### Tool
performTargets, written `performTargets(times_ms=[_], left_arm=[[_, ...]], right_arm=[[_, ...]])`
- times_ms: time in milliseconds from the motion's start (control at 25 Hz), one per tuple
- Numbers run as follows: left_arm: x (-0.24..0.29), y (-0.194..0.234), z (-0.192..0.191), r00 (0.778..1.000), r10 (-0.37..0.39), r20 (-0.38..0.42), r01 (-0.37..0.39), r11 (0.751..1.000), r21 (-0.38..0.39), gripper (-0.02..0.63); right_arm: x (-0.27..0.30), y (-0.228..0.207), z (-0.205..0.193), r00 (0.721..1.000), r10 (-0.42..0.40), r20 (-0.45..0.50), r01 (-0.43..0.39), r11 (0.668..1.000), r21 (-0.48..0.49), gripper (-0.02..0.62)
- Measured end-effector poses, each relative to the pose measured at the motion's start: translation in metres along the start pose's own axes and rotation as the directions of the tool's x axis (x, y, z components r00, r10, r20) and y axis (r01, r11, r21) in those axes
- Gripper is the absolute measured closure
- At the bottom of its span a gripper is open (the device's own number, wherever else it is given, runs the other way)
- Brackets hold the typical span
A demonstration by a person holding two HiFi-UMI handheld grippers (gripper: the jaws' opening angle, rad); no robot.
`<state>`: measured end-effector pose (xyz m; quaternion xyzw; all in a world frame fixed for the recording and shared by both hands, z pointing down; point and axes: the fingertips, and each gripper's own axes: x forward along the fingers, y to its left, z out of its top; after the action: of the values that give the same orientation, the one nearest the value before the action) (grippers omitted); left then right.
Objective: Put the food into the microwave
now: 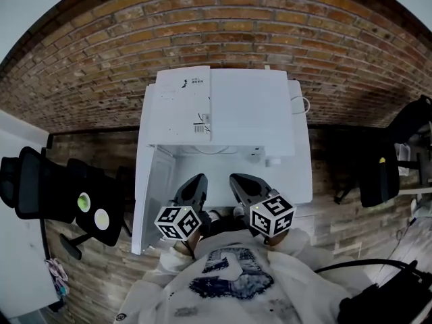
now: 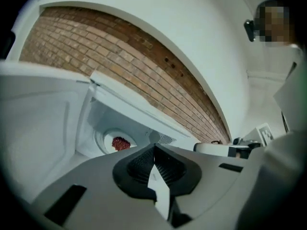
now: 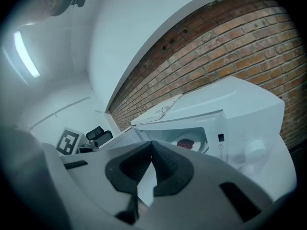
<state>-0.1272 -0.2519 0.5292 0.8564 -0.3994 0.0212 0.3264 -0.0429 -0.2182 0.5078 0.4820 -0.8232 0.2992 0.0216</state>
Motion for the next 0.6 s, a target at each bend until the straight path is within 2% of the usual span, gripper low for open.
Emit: performTargets(times_ms=[120,320,480,600], left_arm=[[-0.014,-0.014,0.018,1.000,-0.001,0.009,0.000,0.990,0.141,0.597],[-0.029,-0.028,0.043,0.999,0.010,0.031,-0.020,0.950,0.310,0.598],[-0.033,-0.028,0.057,0.998,0.015,0.054,-0.035,0.920,0.390,0.598],[-0.033,-0.027,0.059,0.999,0.013,0.052,-0.033,0.917,0.398,0.598]], right_arm=[[-0.001,0.009,0.009,1.000,-0.010,0.021,0.011,1.000,-0.018,0.581],[-0.002,0.022,0.029,0.997,-0.041,0.068,0.046,0.996,-0.079,0.581],[-0.001,0.025,0.034,0.994,-0.060,0.090,0.069,0.993,-0.092,0.581],[0.000,0.022,0.032,0.993,-0.079,0.087,0.086,0.993,-0.082,0.581]])
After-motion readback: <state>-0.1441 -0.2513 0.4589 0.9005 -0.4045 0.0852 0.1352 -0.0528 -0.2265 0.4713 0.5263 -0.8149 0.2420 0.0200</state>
